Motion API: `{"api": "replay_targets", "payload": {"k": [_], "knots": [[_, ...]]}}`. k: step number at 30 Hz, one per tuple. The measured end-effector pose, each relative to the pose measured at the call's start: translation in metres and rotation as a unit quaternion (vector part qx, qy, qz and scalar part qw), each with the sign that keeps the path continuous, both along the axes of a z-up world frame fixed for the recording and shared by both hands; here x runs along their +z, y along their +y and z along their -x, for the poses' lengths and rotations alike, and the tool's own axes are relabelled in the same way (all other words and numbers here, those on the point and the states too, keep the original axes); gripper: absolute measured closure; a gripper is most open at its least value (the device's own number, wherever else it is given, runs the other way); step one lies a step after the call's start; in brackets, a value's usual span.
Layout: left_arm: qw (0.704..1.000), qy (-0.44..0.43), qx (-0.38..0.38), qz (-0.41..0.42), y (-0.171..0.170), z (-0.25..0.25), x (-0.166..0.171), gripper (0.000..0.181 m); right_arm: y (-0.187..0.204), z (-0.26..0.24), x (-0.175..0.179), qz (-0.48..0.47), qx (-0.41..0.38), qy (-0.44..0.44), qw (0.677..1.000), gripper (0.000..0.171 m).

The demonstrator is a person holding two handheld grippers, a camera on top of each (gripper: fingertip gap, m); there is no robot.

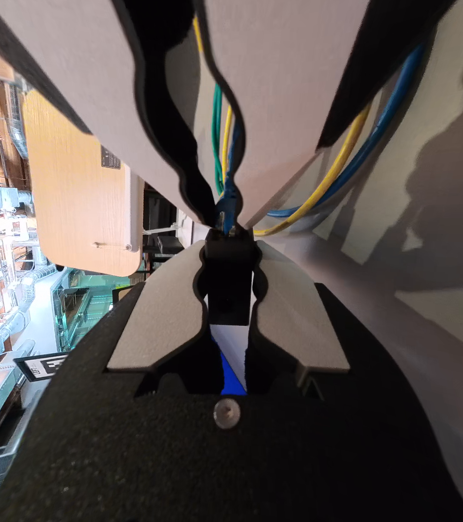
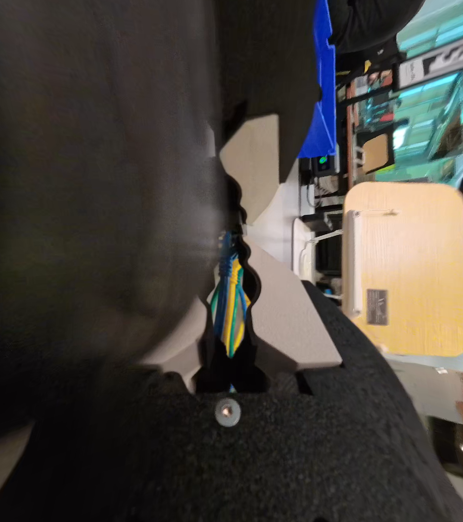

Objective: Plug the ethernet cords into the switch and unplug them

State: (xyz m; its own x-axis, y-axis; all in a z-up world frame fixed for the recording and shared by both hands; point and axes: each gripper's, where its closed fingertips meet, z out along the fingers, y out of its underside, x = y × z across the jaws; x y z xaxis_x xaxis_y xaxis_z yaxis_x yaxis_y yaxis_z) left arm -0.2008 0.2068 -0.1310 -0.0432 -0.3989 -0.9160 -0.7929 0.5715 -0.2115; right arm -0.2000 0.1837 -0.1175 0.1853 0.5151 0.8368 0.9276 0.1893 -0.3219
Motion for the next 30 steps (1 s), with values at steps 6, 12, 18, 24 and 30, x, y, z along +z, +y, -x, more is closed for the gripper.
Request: {"api": "replay_targets", "payload": {"k": [6, 12, 18, 24, 30], "knots": [[0.998, -0.008, -0.013, -0.058, 0.004, 0.002, 0.007, 0.154, -0.007, 0.002, 0.008, 0.186, -0.021, 0.239, 0.953, 0.154], [0.994, -0.01, -0.013, -0.111, 0.006, 0.003, 0.016, 0.154, -0.008, 0.002, 0.005, 0.323, -0.039, 0.385, 0.864, 0.153], [0.993, -0.002, -0.012, -0.116, 0.005, 0.002, 0.014, 0.154, -0.005, 0.006, 0.005, 0.352, -0.041, 0.452, 0.818, 0.159], [0.995, -0.02, -0.032, -0.091, 0.003, -0.001, 0.017, 0.153, -0.008, 0.002, 0.009, 0.37, -0.043, 0.447, 0.813, 0.16], [0.996, -0.027, -0.043, -0.077, -0.003, -0.007, 0.016, 0.153, -0.014, -0.004, 0.008, 0.378, -0.054, 0.439, 0.813, 0.16]]}}
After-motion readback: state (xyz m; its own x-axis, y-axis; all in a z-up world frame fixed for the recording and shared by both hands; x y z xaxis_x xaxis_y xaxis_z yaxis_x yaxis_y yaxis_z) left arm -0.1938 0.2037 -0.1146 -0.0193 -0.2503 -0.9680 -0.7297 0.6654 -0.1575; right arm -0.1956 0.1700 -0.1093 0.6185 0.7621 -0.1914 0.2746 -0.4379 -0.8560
